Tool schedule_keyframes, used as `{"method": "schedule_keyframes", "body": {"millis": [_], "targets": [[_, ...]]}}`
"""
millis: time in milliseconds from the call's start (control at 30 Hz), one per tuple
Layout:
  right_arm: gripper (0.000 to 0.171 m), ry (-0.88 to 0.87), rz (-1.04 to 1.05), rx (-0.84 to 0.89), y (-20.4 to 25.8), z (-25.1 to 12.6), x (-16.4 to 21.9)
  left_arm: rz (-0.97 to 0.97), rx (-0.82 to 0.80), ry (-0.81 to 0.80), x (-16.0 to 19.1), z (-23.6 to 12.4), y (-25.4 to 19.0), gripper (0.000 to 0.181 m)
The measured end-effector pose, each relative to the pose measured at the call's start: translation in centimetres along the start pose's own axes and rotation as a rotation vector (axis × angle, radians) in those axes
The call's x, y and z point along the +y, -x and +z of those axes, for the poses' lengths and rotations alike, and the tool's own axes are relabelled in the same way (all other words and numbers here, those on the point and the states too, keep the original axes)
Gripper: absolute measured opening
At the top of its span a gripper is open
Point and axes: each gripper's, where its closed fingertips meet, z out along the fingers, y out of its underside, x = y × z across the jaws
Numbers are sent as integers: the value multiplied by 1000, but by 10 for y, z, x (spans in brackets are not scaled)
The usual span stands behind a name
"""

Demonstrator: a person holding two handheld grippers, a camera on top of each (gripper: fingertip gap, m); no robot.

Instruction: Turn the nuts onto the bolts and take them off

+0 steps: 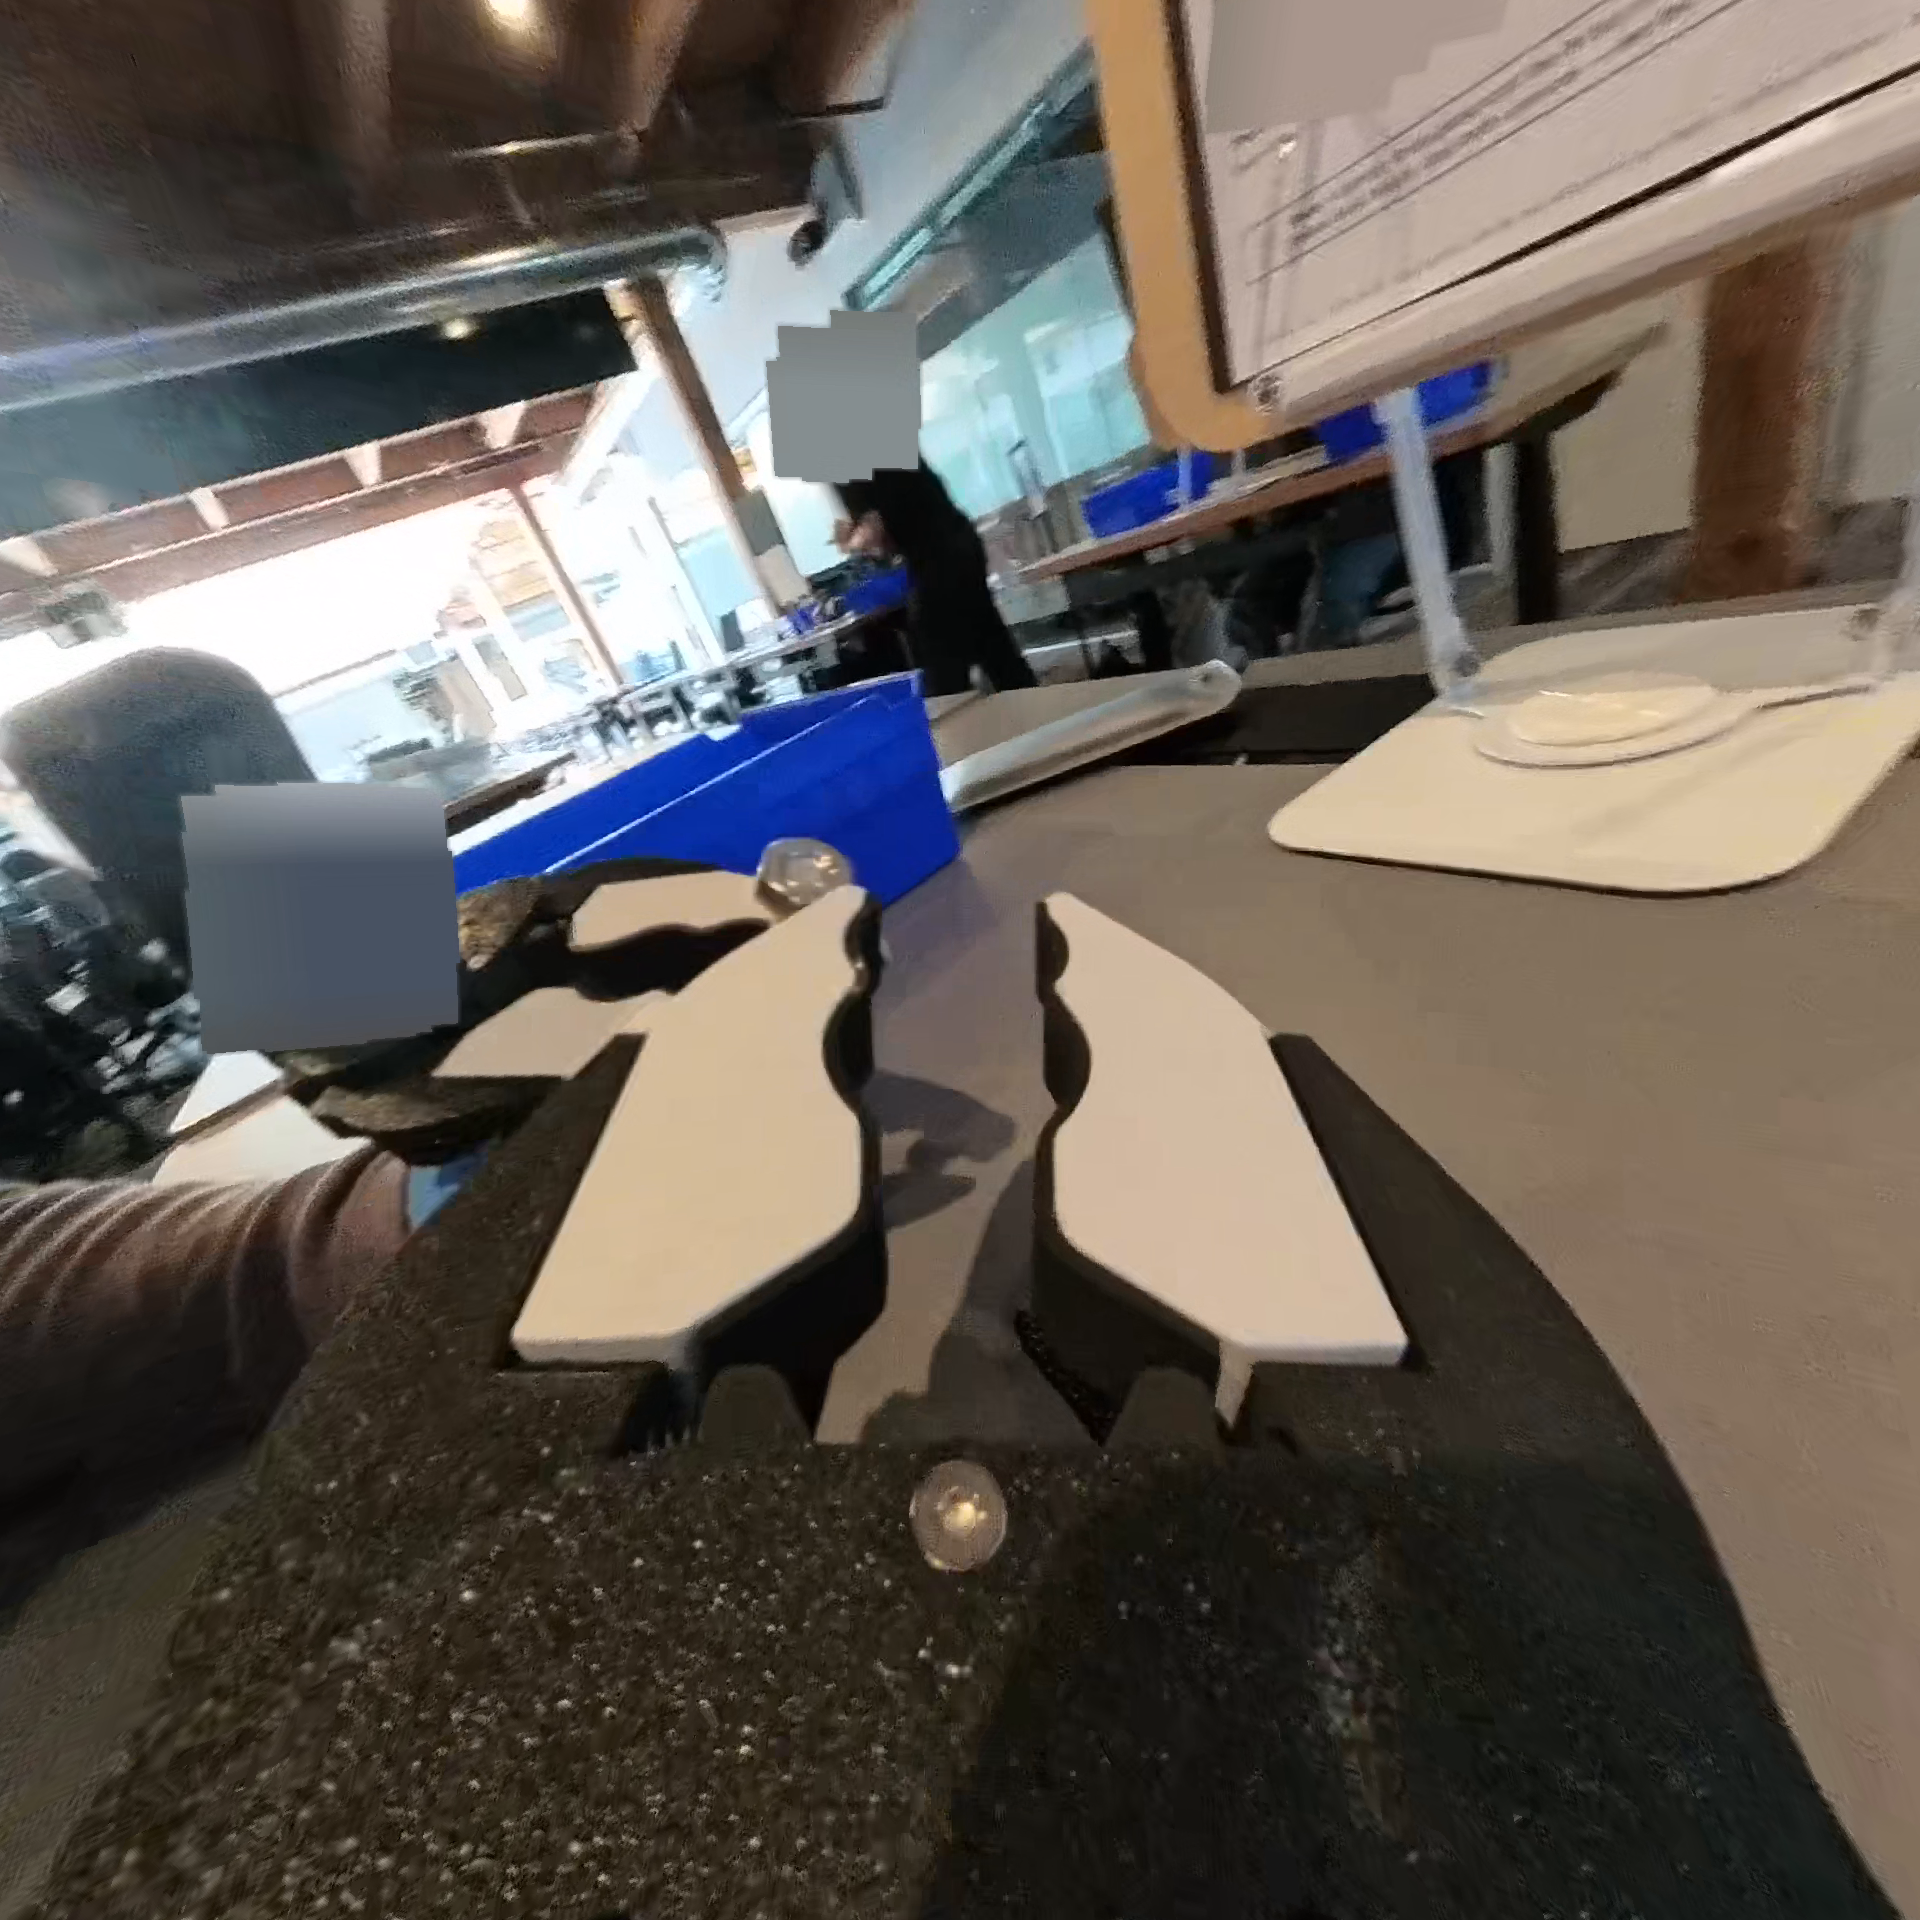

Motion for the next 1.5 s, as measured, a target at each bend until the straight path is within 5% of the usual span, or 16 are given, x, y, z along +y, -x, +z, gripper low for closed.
{"method": "schedule_keyframes", "body": {"millis": [167,333,500,667,900,1000,1167,1367,1500], "targets": [[39,-51,31,-150,20,0,-8,0,9,15,2,2,-1,18],[30,-5,4,-18,2,0,-1,-4,1,0,0,0,0,18],[40,-41,24,-139,18,1,-6,4,11,15,2,3,-2,18],[27,2,-32,-38,8,2,0,1,0,2,1,0,1,18],[38,4,3,-94,13,5,1,23,-6,10,2,2,0,18],[24,-3,7,6,-2,2,0,-1,-5,-15,-1,-1,2,18],[37,-51,18,-148,19,1,-8,14,2,10,2,2,0,18],[29,-17,11,-16,0,1,-2,-3,-6,-13,0,-1,3,18],[37,-45,36,-120,14,1,-6,17,4,8,2,2,0,18]]}}
